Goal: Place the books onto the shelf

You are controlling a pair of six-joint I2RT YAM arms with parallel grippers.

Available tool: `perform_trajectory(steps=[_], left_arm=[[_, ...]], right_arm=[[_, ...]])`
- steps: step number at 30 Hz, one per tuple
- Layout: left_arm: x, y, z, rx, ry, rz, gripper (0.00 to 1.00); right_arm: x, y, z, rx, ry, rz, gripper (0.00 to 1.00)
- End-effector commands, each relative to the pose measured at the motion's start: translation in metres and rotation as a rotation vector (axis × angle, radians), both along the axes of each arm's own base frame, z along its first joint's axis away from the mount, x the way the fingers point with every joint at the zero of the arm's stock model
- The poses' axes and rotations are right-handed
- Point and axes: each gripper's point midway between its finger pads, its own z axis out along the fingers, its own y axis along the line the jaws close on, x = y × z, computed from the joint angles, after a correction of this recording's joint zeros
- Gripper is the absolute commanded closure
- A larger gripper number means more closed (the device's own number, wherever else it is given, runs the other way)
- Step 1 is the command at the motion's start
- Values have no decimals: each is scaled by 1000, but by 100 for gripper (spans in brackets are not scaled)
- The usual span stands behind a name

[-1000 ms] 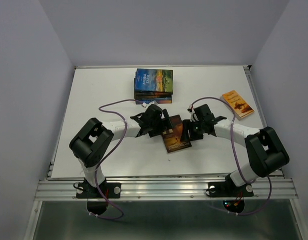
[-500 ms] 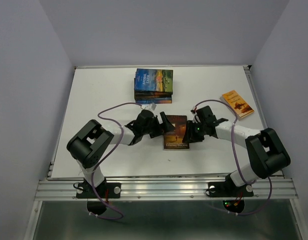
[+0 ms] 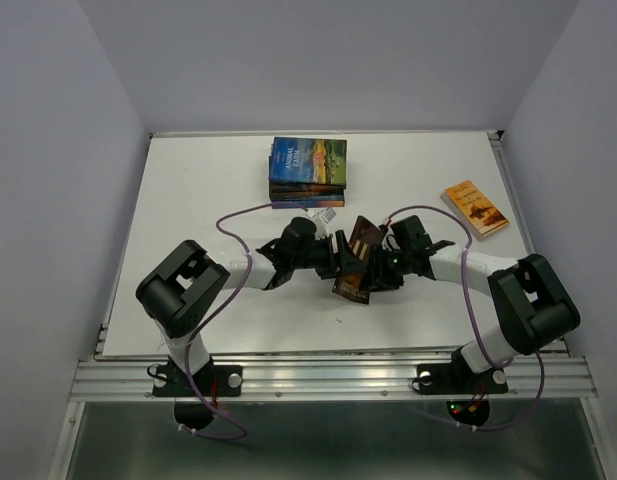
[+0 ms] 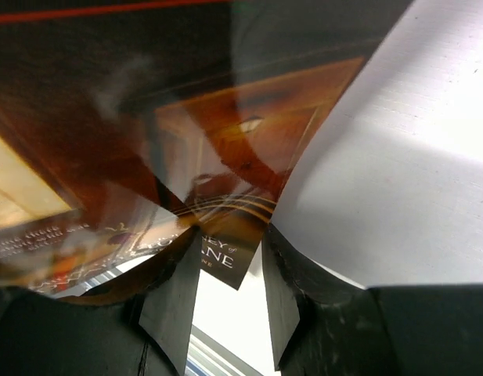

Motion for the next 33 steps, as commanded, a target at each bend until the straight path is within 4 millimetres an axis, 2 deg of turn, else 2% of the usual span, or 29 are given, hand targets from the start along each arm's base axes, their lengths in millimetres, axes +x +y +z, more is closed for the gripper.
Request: perform_trajectory(steps=[1,2,4,9,10,11,13,14,16,17,19,22,23,25,26,27,28,31,32,33], left_arm=[[-8,-9,9,78,-37,-77,44],[-7,-1,0,150,-13,-54,69],[5,4,2,214,-44,-9,99],[19,18,15,269,-101,92,100],[21,21,17,275,-111,105,100],[25,27,22,290,-128,143,100],[30,32,31,288,-158,180,100],[35,34,46,270,-200,204,100],[41,35,69,244,-266,230,100],[44,38,87,229,-313,242,100],[51,41,117,209,-383,274,100],[70,62,168,199,-490,401,100],[78,71,180,197,-515,460,100],[90,87,210,155,-559,546,100],[104,101,227,140,-579,609,100],[114,107,235,134,-588,642,100],[130,123,253,116,-604,708,100],[164,137,265,107,-600,809,100],[185,144,270,109,-584,867,100],[195,147,272,105,-569,898,100]], right_arm=[[-8,-9,-23,-83,27,-32,57],[-9,-10,-24,-86,31,-39,57],[-11,-10,-24,-85,35,-44,57],[-10,-11,-20,-84,27,-61,56],[-11,-12,-19,-84,27,-61,53],[-8,-11,-14,-82,7,-61,45],[-4,-12,-7,-87,-10,-69,41],[5,-12,2,-90,-42,-81,30],[15,-15,23,-99,-105,-103,22],[25,-14,39,-97,-155,-117,10],[36,-20,68,-102,-240,-157,3],[60,-37,111,-144,-384,-270,0],[68,-49,130,-166,-457,-336,0],[76,-55,154,-163,-522,-386,0],[78,-60,164,-168,-556,-407,0],[80,-61,169,-170,-569,-412,0],[85,-67,175,-180,-584,-444,0],[91,-67,171,-192,-569,-443,0],[94,-65,173,-181,-562,-439,0],[97,-65,165,-190,-540,-437,0]])
